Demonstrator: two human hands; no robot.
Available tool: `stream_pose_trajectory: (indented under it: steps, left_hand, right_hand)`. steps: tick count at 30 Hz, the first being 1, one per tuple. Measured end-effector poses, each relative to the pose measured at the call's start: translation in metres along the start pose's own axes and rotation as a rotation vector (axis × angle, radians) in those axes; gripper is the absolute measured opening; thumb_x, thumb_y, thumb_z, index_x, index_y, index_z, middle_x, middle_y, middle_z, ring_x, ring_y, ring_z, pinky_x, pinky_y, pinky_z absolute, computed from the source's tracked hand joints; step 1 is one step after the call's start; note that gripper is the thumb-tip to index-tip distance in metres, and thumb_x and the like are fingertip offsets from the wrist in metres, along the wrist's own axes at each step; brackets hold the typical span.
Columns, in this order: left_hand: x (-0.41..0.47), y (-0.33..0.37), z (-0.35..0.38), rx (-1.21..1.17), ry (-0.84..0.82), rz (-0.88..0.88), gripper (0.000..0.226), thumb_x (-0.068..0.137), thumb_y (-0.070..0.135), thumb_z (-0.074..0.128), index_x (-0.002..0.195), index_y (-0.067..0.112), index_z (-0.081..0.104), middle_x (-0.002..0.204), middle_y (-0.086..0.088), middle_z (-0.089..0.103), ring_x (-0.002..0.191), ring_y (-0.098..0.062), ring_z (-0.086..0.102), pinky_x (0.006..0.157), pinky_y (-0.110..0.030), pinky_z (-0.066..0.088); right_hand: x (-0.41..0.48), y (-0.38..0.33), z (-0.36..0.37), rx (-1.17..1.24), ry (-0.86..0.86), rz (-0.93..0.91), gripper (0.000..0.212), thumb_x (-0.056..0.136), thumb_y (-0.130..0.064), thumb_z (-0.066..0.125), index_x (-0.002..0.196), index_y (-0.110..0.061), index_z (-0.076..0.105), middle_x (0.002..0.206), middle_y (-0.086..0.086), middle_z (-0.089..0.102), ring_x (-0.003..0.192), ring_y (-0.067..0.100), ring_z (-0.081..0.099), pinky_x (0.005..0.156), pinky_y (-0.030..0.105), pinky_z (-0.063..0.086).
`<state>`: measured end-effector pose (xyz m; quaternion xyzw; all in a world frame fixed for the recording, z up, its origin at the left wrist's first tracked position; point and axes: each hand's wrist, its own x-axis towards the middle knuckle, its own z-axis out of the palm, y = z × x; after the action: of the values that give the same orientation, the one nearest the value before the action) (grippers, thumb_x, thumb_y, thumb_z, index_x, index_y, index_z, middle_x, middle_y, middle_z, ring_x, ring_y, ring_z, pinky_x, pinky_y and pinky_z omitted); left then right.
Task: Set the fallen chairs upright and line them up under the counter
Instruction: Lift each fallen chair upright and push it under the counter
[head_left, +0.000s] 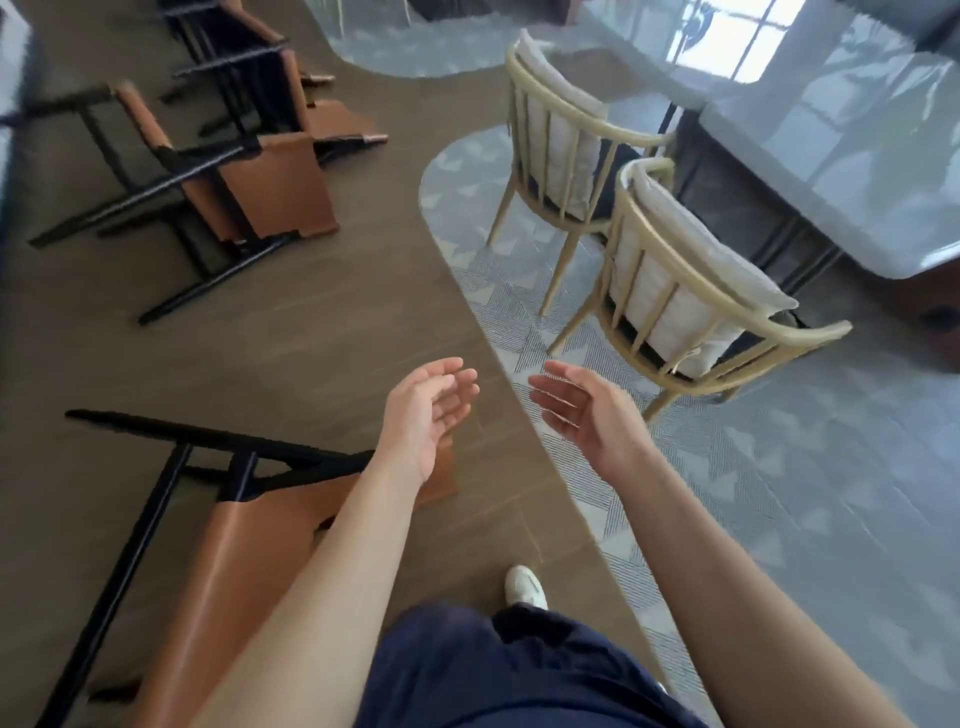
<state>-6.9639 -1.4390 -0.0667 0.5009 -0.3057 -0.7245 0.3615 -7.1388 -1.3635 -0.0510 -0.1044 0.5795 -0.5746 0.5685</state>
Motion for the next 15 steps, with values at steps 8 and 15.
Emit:
stream_pose_trajectory:
  steps: [8,15]
  left_hand:
    - [0.02,-0.001,0.017,-0.072,0.197,0.035,0.028,0.094,0.001,0.045,0.11,0.009,0.066,0.103,-0.009,0.074,0.097,-0.023,0.071,0.093,-0.038,0.054]
    - [0.038,0.005,0.009,-0.039,0.215,0.027,0.029,0.094,0.001,0.045,0.111,0.01,0.066,0.101,-0.006,0.075,0.095,-0.02,0.072,0.087,-0.034,0.054]
  right_hand:
    - [0.053,-0.024,-0.009,-0.164,-0.134,0.128,0.023,0.099,-0.017,0.048,0.106,-0.012,0.07,0.098,0.006,0.076,0.086,0.016,0.071,0.072,0.023,0.053]
    - [0.084,-0.024,0.009,-0.209,-0.166,0.158,0.022,0.097,-0.018,0.052,0.106,-0.013,0.071,0.102,0.008,0.076,0.091,0.019,0.071,0.079,0.029,0.051]
